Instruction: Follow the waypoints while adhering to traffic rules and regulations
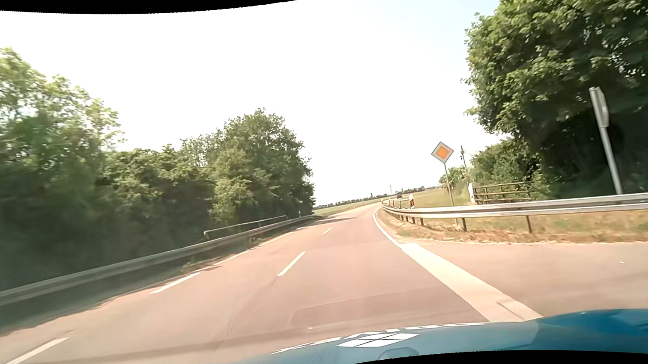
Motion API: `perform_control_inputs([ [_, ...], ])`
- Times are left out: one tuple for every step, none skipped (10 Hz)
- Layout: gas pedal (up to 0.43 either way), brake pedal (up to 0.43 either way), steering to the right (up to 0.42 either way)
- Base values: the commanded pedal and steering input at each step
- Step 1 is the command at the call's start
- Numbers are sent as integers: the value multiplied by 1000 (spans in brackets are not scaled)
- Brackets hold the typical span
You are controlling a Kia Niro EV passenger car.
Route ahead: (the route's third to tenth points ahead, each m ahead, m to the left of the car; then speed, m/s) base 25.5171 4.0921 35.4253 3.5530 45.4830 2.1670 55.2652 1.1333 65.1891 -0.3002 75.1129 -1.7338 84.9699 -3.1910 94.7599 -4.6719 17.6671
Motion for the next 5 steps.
perform_control_inputs([
  [189, 0, 15],
  [189, 0, 15],
  [189, 0, 14],
  [189, 0, 12],
  [189, 0, 12],
])
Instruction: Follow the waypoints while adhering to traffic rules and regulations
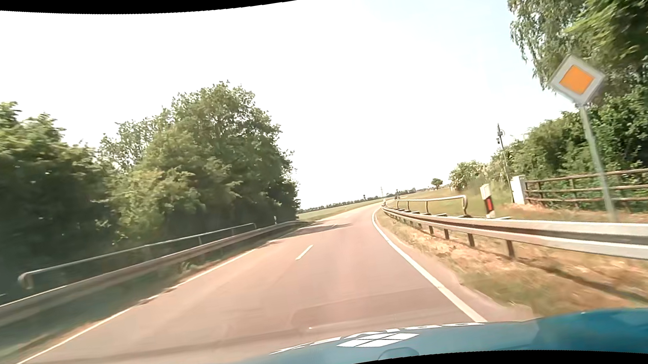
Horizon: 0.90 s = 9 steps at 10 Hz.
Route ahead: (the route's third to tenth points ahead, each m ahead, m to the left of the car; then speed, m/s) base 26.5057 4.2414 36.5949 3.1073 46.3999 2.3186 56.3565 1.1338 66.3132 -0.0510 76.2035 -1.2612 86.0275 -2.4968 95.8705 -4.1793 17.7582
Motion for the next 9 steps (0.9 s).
perform_control_inputs([
  [189, 0, 11],
  [189, 0, 11],
  [189, 0, 10],
  [197, 0, 10],
  [197, 0, 10],
  [197, 0, 11],
  [197, 0, 11],
  [197, 0, 11],
  [197, 0, 11],
])
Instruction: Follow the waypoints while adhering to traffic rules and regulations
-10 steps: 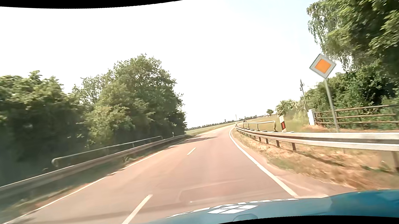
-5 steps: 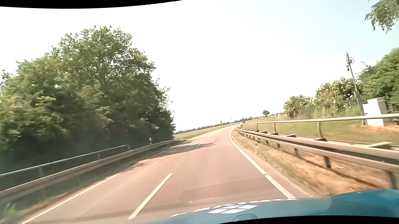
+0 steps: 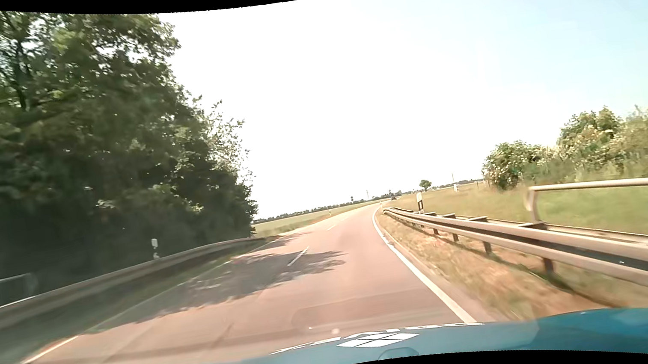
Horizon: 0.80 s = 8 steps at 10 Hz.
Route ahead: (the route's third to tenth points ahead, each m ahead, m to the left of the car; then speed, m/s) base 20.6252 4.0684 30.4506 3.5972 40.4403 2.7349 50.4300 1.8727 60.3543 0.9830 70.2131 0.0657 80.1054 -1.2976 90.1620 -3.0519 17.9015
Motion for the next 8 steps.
perform_control_inputs([
  [197, 0, 11],
  [197, 0, 11],
  [197, 0, 10],
  [177, 0, 9],
  [177, 0, 7],
  [177, 0, 7],
  [177, 0, 9],
  [197, 0, 13],
])
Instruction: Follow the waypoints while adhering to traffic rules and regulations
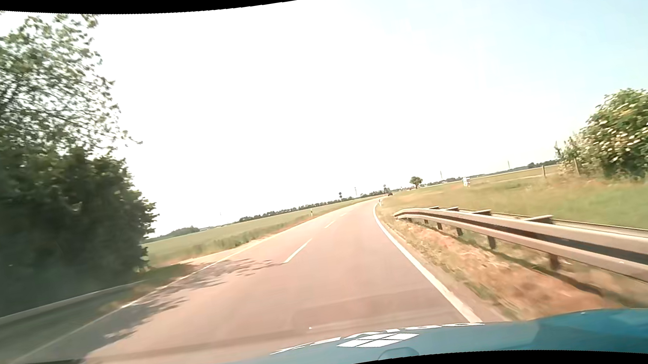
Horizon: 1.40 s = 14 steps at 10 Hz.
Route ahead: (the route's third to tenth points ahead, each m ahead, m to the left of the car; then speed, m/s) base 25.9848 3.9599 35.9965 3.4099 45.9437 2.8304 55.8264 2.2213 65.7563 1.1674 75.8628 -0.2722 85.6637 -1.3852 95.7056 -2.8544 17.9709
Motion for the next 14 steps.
perform_control_inputs([
  [197, 0, 14],
  [197, 0, 14],
  [197, 0, 10],
  [197, 0, 9],
  [197, 0, 9],
  [197, 0, 10],
  [197, 0, 13],
  [197, 0, 13],
  [197, 0, 12],
  [197, 0, 10],
  [197, 0, 9],
  [197, 0, 9],
  [197, 0, 9],
  [197, 0, 9],
])
